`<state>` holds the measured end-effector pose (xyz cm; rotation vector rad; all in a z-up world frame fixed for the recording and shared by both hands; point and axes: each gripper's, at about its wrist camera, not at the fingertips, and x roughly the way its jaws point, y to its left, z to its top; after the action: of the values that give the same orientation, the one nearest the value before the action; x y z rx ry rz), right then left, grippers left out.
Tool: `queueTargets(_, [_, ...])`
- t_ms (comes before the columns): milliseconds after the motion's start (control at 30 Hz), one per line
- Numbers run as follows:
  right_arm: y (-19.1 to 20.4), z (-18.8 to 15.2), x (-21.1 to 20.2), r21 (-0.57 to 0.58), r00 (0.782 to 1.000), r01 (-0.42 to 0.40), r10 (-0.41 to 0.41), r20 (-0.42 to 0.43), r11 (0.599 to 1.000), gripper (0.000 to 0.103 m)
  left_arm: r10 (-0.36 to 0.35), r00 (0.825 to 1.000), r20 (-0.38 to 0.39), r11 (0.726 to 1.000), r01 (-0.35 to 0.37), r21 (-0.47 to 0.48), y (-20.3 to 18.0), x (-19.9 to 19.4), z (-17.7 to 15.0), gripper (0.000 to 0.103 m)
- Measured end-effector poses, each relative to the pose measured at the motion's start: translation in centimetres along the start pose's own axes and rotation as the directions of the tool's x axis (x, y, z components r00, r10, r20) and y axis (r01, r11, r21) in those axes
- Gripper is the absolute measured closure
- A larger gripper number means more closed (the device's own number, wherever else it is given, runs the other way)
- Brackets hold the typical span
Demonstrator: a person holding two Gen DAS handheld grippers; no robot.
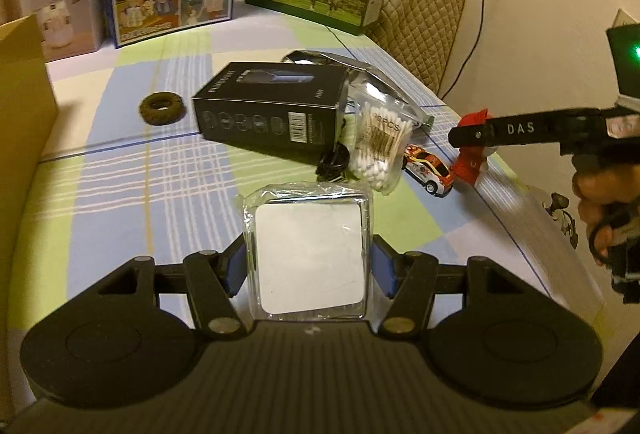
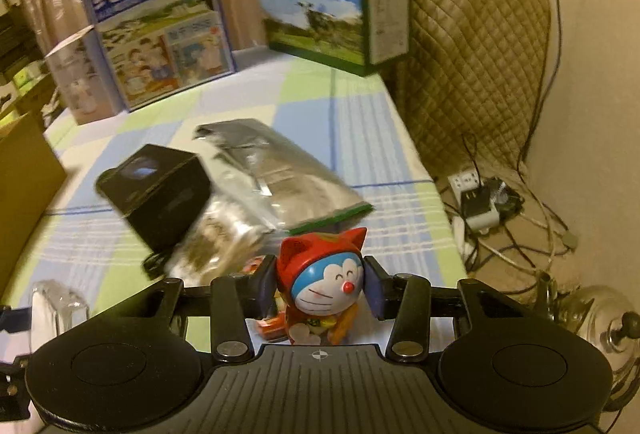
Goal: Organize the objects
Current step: 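Carry the swab bag and red figure with both tools over the box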
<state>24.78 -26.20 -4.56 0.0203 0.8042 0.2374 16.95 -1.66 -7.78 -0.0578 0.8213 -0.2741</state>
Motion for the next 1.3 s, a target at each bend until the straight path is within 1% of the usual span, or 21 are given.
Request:
queueTargets(67, [1.0,-0.3,-0.5,-0.017,1.000,-0.003,0.004,0.013,1.000,0.061,0.006,1.000,0.003,1.000,-0.006,-0.005,0.2,-0.8,-0.2,0.046])
queueTargets(167, [2.3,-0.9,-1.5,-0.014,1.000,-0.019,0.019,0.023,1.000,0.061,0.012,1.000,0.010,1.000,-0.012,-0.013,0.4,-2.1,-0.4,0.046])
queueTargets(333, [5.0,-2.6,-4.3,-0.020,0.998,-0.043,0.044,0.045,0.999,0.061,0.025,0.999,0.021,1.000,-0.025,-0.017,0.8,-4.4,-0.8,0.046])
queueTargets(533, [7.3,-4.8,-8.0,-0.004,0.998,-0.042,0.042,0.051,0.999,0.061,0.042,0.999,0.034,0.999,-0.041,-0.027,1.2,-7.4,-1.6,0.046])
queueTargets(733, [9.1,-6.4,-11.5,-0.014,0.997,-0.041,0.041,0.058,0.999,0.061,0.050,0.998,0.041,0.998,-0.049,-0.040,1.0,-10.2,-2.6,0.046])
queueTargets(1100, [11.9,-7.1,-16.2,-0.060,0.992,-0.068,0.074,0.103,0.996,0.061,0.053,0.995,0.080,0.998,-0.050,-0.041,0.3,-15.0,-3.5,0.046])
queueTargets(1300, [12.9,-7.2,-17.8,-0.074,0.989,-0.074,0.083,0.122,0.994,0.061,0.057,0.993,0.101,0.998,-0.053,-0.040,0.0,-17.0,-3.6,0.046])
